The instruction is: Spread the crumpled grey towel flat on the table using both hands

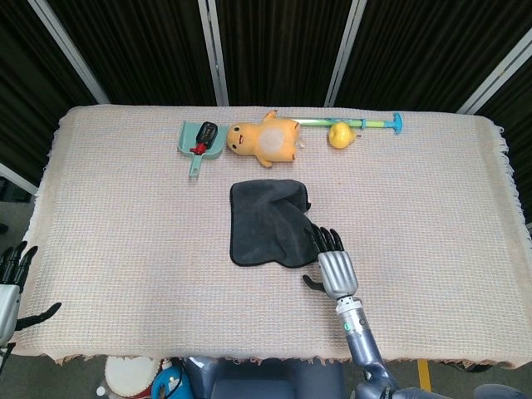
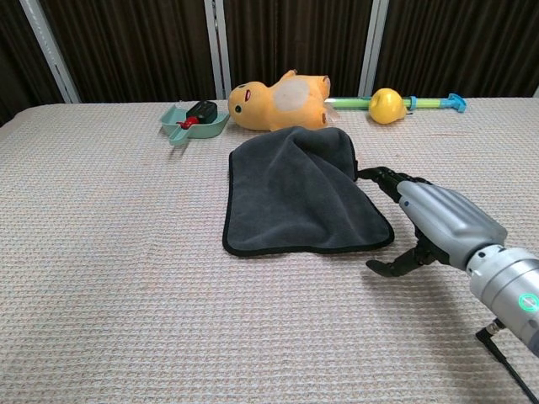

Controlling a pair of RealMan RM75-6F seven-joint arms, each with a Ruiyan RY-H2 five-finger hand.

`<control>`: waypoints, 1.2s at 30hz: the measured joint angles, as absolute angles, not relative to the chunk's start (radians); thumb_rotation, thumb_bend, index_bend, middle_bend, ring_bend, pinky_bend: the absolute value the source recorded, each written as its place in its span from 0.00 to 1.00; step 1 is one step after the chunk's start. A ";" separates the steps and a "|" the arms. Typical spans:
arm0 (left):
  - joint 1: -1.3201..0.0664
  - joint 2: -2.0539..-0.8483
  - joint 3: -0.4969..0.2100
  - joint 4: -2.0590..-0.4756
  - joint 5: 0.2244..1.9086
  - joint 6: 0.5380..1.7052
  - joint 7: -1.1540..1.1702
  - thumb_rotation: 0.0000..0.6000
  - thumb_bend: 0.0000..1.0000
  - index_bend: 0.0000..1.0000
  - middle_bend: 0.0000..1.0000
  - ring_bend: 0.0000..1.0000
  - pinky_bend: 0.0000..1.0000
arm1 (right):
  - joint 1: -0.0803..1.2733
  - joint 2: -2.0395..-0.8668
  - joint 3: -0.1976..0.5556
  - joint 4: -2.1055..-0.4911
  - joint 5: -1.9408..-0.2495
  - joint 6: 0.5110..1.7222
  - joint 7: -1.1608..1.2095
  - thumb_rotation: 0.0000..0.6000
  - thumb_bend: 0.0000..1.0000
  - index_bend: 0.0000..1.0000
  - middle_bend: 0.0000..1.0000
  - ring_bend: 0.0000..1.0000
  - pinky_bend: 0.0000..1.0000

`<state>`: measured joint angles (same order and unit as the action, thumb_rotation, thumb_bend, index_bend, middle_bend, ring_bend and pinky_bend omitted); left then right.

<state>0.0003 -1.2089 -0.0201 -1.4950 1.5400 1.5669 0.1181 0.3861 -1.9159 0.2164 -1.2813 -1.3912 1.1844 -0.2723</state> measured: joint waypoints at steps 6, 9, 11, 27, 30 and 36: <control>-0.003 -1.212 -0.027 -1.489 1.532 1.566 0.114 1.00 0.00 0.00 0.00 0.00 0.00 | 0.419 -1.981 0.234 -1.194 -1.368 1.175 -0.250 1.00 0.26 0.00 0.00 0.00 0.04; -0.004 -1.215 -0.027 -1.485 1.532 1.566 0.114 1.00 0.00 0.00 0.00 0.00 0.00 | 0.430 -2.005 0.233 -1.159 -1.365 1.174 -0.244 1.00 0.26 0.00 0.00 0.00 0.04; -0.005 -1.216 -0.028 -1.483 1.531 1.566 0.112 1.00 0.00 0.00 0.00 0.00 0.00 | 0.436 -2.019 0.234 -1.137 -1.363 1.175 -0.240 1.00 0.26 0.00 0.00 0.00 0.04; -0.002 -1.221 -0.030 -1.479 1.543 1.591 0.109 1.00 0.00 0.00 0.00 0.00 0.00 | 0.501 -2.119 0.309 -0.976 -1.372 1.270 -0.123 1.00 0.26 0.00 0.00 0.00 0.04; -0.001 -1.221 -0.031 -1.481 1.546 1.597 0.110 1.00 0.00 0.00 0.00 0.00 0.00 | 0.511 -2.113 0.319 -0.974 -1.380 1.289 -0.118 1.00 0.26 0.00 0.00 0.00 0.04; -0.001 -1.222 -0.029 -1.483 1.550 1.600 0.113 1.00 0.00 0.00 0.00 0.00 0.00 | 0.520 -2.083 0.340 -0.999 -1.380 1.306 -0.106 1.00 0.26 0.00 0.00 0.00 0.04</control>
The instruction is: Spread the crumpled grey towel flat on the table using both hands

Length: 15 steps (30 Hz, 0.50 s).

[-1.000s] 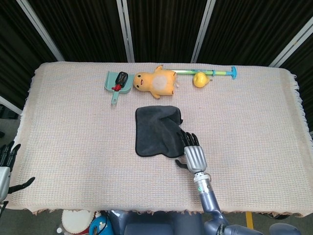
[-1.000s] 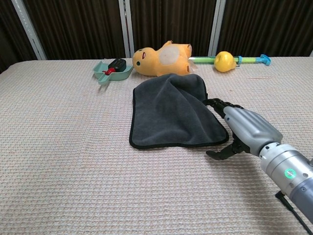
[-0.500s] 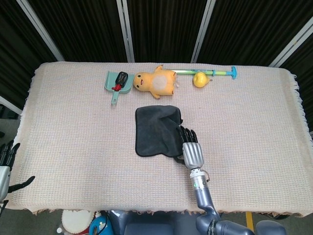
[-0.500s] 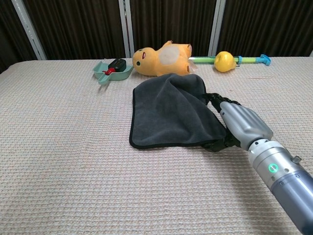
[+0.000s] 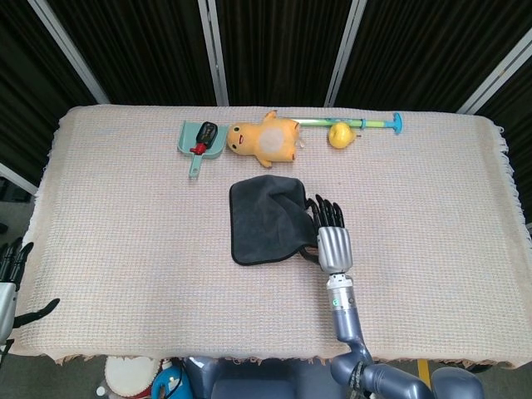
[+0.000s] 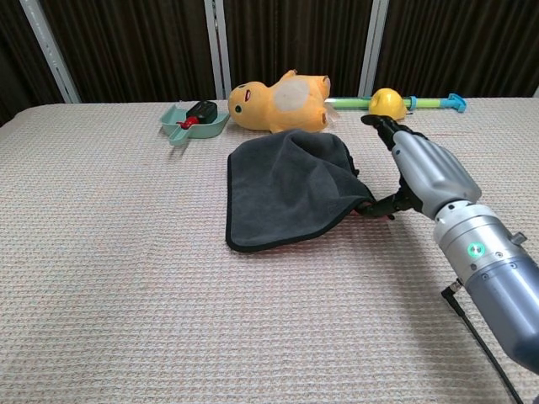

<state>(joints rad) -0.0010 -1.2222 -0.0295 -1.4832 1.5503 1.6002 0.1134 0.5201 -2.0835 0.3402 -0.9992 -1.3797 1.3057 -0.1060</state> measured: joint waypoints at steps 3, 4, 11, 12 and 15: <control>-0.002 -1.225 -0.027 -1.483 1.554 1.600 0.118 1.00 0.00 0.00 0.00 0.00 0.00 | 0.519 -2.064 0.340 -1.016 -1.380 1.313 -0.101 1.00 0.26 0.06 0.00 0.00 0.04; -0.002 -1.226 -0.026 -1.483 1.556 1.600 0.119 1.00 0.00 0.00 0.00 0.00 0.00 | 0.517 -2.059 0.339 -1.021 -1.381 1.316 -0.099 1.00 0.26 0.10 0.00 0.00 0.04; -0.003 -1.227 -0.023 -1.489 1.565 1.603 0.125 1.00 0.00 0.00 0.00 0.00 0.00 | 0.504 -2.037 0.315 -1.036 -1.391 1.334 -0.066 1.00 0.27 0.41 0.12 0.04 0.06; -0.004 -1.227 -0.022 -1.489 1.567 1.603 0.126 1.00 0.00 0.00 0.00 0.00 0.00 | 0.503 -2.036 0.313 -1.032 -1.389 1.335 -0.064 1.00 0.27 0.44 0.14 0.04 0.06; -0.003 -1.228 -0.021 -1.491 1.569 1.605 0.127 1.00 0.00 0.00 0.00 0.00 0.00 | 0.501 -2.036 0.312 -1.023 -1.381 1.333 -0.057 1.00 0.31 0.50 0.18 0.06 0.06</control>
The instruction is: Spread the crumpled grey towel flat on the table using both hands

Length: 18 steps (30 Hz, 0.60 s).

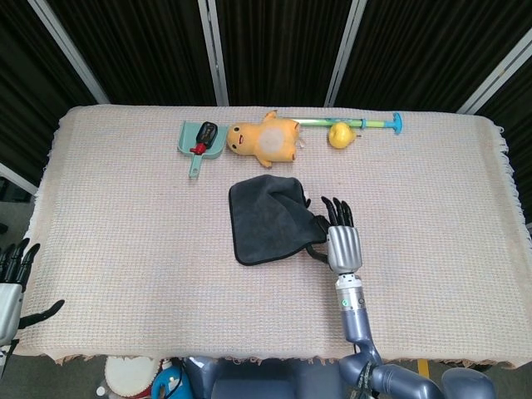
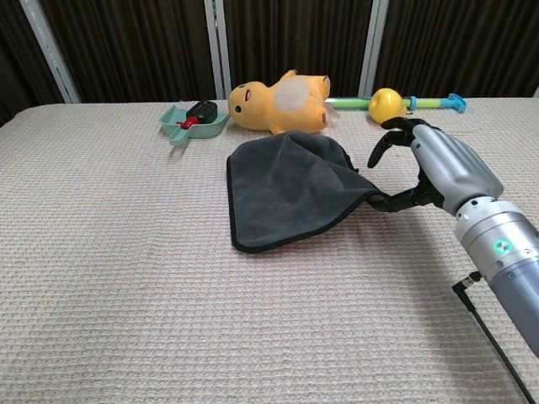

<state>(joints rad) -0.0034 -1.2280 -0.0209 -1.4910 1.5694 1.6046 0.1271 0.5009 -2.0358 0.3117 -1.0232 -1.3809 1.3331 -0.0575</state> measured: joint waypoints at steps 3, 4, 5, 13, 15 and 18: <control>-0.003 -1.228 -0.020 -1.491 1.570 1.605 0.127 1.00 0.00 0.00 0.00 0.00 0.00 | 0.501 -2.035 0.309 -1.016 -1.378 1.333 -0.052 1.00 0.36 0.53 0.19 0.07 0.06; -0.004 -1.228 -0.020 -1.491 1.570 1.604 0.127 1.00 0.00 0.00 0.00 0.00 0.00 | 0.502 -2.035 0.308 -1.015 -1.378 1.333 -0.051 1.00 0.38 0.53 0.19 0.08 0.06; -0.004 -1.228 -0.020 -1.491 1.570 1.605 0.127 1.00 0.00 0.00 0.00 0.00 0.00 | 0.502 -2.035 0.307 -1.014 -1.378 1.333 -0.049 1.00 0.40 0.53 0.20 0.08 0.06; -0.003 -1.228 -0.018 -1.491 1.572 1.605 0.126 1.00 0.00 0.00 0.00 0.00 0.00 | 0.505 -2.030 0.296 -1.008 -1.380 1.333 -0.037 1.00 0.53 0.54 0.20 0.09 0.06; -0.003 -1.229 -0.017 -1.490 1.573 1.605 0.126 1.00 0.00 0.00 0.00 0.00 0.00 | 0.506 -2.030 0.292 -1.005 -1.380 1.333 -0.033 1.00 0.57 0.54 0.20 0.09 0.06; -0.003 -1.229 -0.018 -1.490 1.574 1.607 0.126 1.00 0.00 0.00 0.00 0.00 0.00 | 0.505 -2.029 0.287 -1.003 -1.381 1.334 -0.030 1.00 0.60 0.54 0.20 0.09 0.06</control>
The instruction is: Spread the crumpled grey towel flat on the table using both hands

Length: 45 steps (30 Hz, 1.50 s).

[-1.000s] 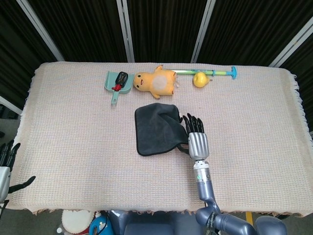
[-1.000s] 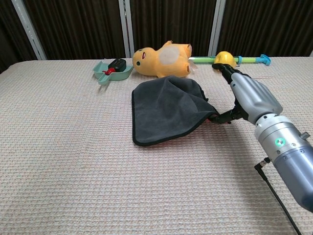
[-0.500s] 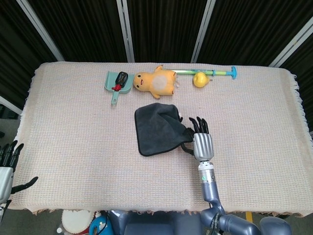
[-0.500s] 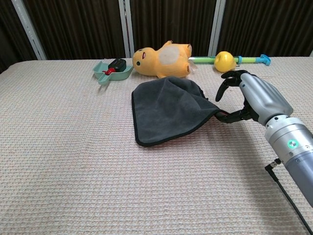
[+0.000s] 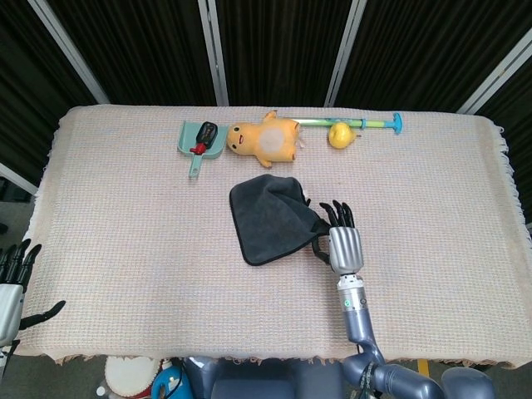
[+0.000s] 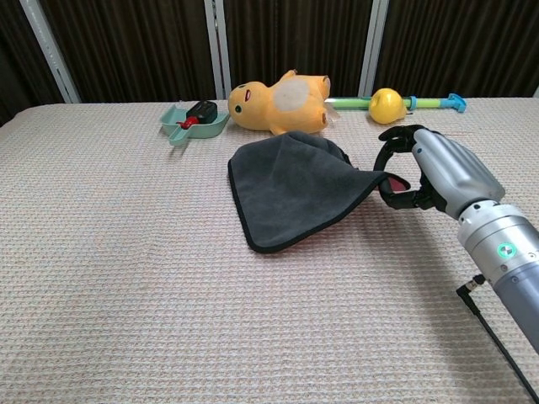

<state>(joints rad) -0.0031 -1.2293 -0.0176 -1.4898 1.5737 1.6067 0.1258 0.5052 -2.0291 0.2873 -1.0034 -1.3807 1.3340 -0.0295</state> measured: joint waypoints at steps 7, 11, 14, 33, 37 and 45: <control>-0.003 -1.230 -0.017 -1.489 1.576 1.608 0.126 1.00 0.00 0.00 0.00 0.00 0.00 | 0.508 -2.018 0.285 -1.015 -1.385 1.339 -0.028 1.00 0.60 0.54 0.20 0.09 0.06; -0.003 -1.230 -0.017 -1.490 1.576 1.609 0.126 1.00 0.00 0.00 0.00 0.00 0.00 | 0.515 -2.000 0.288 -1.043 -1.397 1.349 -0.034 1.00 0.60 0.54 0.20 0.09 0.06; -0.003 -1.229 -0.017 -1.490 1.577 1.610 0.127 1.00 0.00 0.00 0.00 0.00 0.00 | 0.525 -1.980 0.295 -1.075 -1.412 1.360 -0.051 1.00 0.60 0.54 0.20 0.09 0.06; -0.014 -1.236 -0.015 -1.486 1.570 1.584 0.118 1.00 0.00 0.00 0.00 0.00 0.00 | 0.637 -1.857 0.367 -1.338 -1.444 1.335 -0.345 1.00 0.60 0.54 0.20 0.09 0.06; -0.024 -1.239 -0.021 -1.486 1.565 1.571 0.117 1.00 0.00 0.00 0.00 0.00 0.00 | 0.661 -1.857 0.392 -1.357 -1.414 1.318 -0.385 1.00 0.60 0.55 0.20 0.09 0.06; -0.038 -1.247 -0.028 -1.482 1.551 1.547 0.112 1.00 0.01 0.00 0.00 0.00 0.00 | 0.714 -1.870 0.434 -1.360 -1.365 1.293 -0.452 1.00 0.60 0.55 0.20 0.09 0.06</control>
<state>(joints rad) -0.0380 -1.2471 -0.0277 -1.4824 1.5511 1.5468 0.1123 0.7138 -1.8697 0.4345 -1.3597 -1.3652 1.2928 -0.4516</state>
